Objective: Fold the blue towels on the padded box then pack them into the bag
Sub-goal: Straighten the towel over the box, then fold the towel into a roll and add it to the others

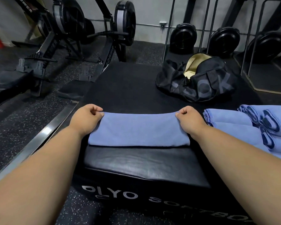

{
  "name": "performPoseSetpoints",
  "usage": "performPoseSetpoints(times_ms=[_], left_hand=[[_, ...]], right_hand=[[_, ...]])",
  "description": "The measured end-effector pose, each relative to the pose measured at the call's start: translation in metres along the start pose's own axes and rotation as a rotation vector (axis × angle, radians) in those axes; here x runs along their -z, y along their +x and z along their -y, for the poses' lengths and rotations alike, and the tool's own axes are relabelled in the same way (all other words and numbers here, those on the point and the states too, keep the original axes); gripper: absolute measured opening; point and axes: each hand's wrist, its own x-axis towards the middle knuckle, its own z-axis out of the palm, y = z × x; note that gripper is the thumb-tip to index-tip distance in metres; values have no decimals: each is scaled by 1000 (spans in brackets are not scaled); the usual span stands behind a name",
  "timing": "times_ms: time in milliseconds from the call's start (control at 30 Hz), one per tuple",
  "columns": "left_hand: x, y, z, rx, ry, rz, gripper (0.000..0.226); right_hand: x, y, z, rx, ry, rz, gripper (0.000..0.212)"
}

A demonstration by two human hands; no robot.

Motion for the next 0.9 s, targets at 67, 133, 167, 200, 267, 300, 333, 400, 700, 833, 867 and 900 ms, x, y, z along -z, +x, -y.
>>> performPoseSetpoints(times_ms=[67,133,167,200,267,300,333,400,700,833,867,900], left_hand=[[1,-1,1,16,-25,2,8],[6,-8,-2,27,-43,-11,13],[9,-13,-3,32,-53,-17,18],[12,-20,-4,39,-70,-17,25],[17,-40,-6,42,-84,-3,43],[17,-51,-6,39,-49,-4,53],[15,-63,-4,38,22,-16,60],[9,-84,-1,52,201,-82,69],[1,-104,-34,250,404,39,31],[7,-154,-51,286,298,15,24],[6,-169,-51,293,263,12,23],[3,-186,-51,302,220,6,22]], right_hand=[[0,0,0,4,-26,-17,12],[0,-1,0,-16,-36,-32,16],[0,-3,1,-29,-50,-29,21],[1,-5,2,-35,-77,-15,26],[3,-11,6,-35,-184,36,38],[3,-15,7,-49,-247,60,48],[3,-19,7,-71,-298,78,58],[2,-25,5,-110,-357,104,61],[8,-37,16,-65,-328,147,10],[13,-34,35,116,-241,112,6],[14,-29,42,162,-245,115,7],[13,-23,49,209,-263,117,8]])
